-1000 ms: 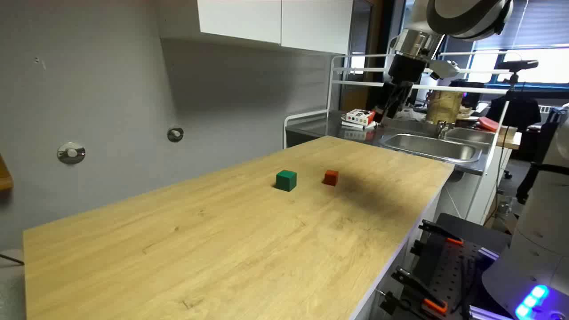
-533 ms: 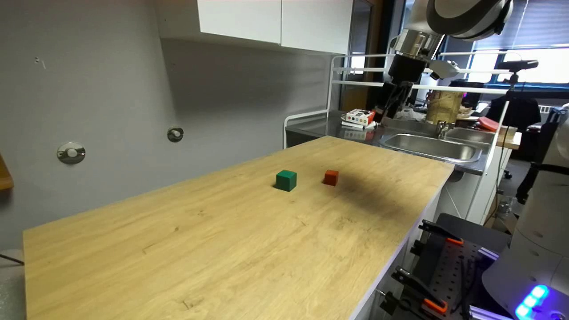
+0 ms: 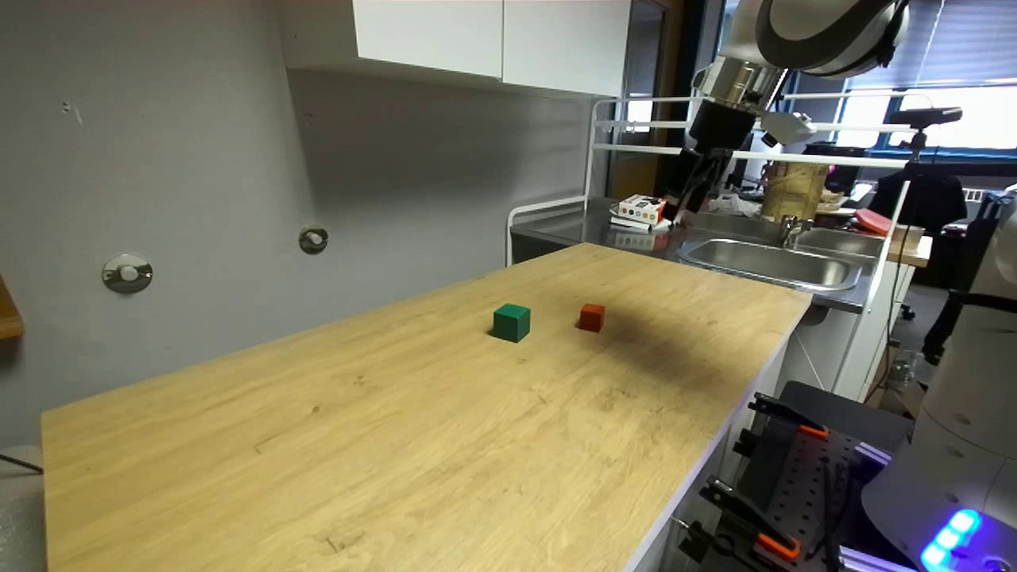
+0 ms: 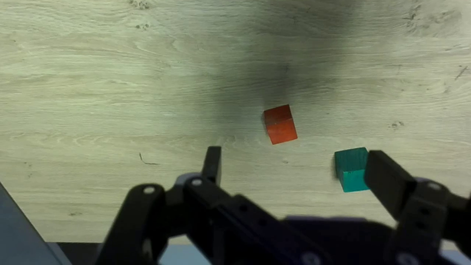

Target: Put the orange block on the green block

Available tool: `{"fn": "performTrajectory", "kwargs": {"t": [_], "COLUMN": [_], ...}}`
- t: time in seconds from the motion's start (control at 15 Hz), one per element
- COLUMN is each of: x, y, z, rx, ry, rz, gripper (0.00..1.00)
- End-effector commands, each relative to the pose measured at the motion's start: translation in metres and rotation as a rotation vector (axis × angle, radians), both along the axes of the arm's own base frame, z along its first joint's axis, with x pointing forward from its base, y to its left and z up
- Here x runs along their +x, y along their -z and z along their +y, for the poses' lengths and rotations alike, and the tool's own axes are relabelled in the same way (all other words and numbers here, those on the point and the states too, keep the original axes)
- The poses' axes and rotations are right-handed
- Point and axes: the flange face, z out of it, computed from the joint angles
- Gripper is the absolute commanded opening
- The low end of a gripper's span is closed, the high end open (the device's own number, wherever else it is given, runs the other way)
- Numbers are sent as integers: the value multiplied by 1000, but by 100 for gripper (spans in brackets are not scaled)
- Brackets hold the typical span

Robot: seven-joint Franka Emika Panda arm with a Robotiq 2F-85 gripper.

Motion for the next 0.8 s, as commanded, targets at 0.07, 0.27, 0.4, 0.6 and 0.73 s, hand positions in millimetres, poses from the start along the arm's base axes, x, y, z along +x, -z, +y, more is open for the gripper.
{"fn": "performTrajectory", "kwargs": {"t": [0.07, 0.27, 0.4, 0.6, 0.73], "x": [32, 58, 75, 100, 116], "y": [20, 45, 63, 89, 107], "z": [1, 9, 16, 23, 26], "rx": [0, -1, 2, 3, 2], "ry": [-6, -41, -63, -86, -95], "rz": [-19, -9, 10, 56, 97], "gripper": [100, 100, 100, 100, 100]}}
